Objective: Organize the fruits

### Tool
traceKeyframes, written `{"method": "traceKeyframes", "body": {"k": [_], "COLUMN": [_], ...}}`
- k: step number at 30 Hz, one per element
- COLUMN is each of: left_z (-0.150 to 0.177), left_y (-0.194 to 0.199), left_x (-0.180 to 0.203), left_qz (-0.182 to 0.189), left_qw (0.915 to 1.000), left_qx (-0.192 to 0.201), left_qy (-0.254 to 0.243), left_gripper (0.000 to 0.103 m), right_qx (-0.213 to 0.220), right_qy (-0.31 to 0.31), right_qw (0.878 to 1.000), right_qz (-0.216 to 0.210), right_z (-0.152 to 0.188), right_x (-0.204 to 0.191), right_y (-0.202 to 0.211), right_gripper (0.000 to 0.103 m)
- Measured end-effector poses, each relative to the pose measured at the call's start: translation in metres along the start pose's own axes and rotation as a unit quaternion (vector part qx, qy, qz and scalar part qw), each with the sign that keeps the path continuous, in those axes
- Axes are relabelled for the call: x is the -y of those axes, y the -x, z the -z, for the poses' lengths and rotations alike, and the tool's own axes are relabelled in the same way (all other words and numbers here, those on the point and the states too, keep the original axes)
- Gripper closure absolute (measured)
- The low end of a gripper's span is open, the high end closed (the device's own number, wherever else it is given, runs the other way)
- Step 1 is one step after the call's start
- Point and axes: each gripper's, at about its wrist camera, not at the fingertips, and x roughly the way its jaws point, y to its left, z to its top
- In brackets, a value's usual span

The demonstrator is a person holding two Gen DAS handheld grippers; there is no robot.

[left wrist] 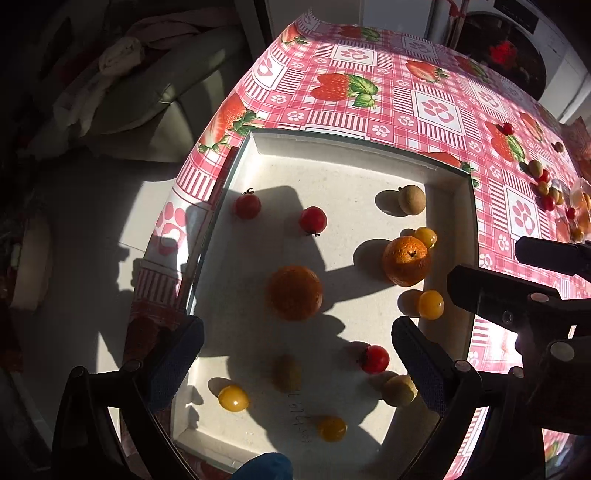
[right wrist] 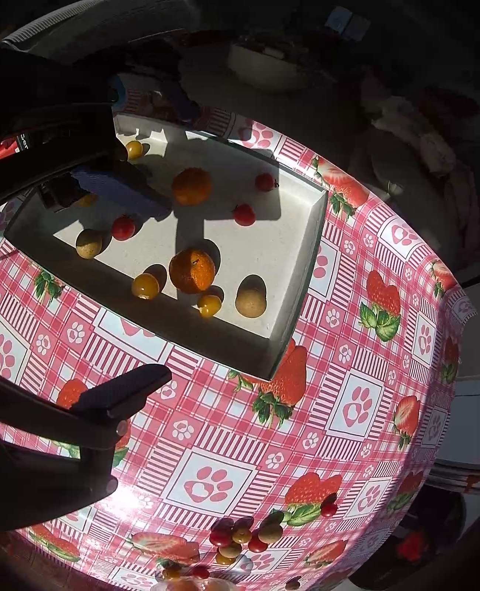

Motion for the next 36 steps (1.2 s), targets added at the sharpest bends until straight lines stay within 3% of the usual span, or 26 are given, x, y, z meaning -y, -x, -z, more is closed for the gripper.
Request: {"method": "traceKeyframes", "body": {"k": [9, 36], "left_z": [0.016, 0.024], "left_y": [0.008, 0.009], "left_x": [0.000, 0.007], "left_qz": [0.007, -0.004], "left_qw": [0.9993, 0.9994], "left_qx": [-0.027, -0.034], "left_qy": [0.026, 0.009], "left_gripper": [0.001, 0.001], "right_qx": [-0.013, -0.022], "right_qy": [0.050, 0.047], "right_qw": [0.998, 0.998], "right_qz": [0.029, 0.027], "right_z": [0.018, 0.024], "right_x": [-0.023, -0.026], "right_y": [0.000, -0.001], "right_gripper": [0.018, 0.018]}}
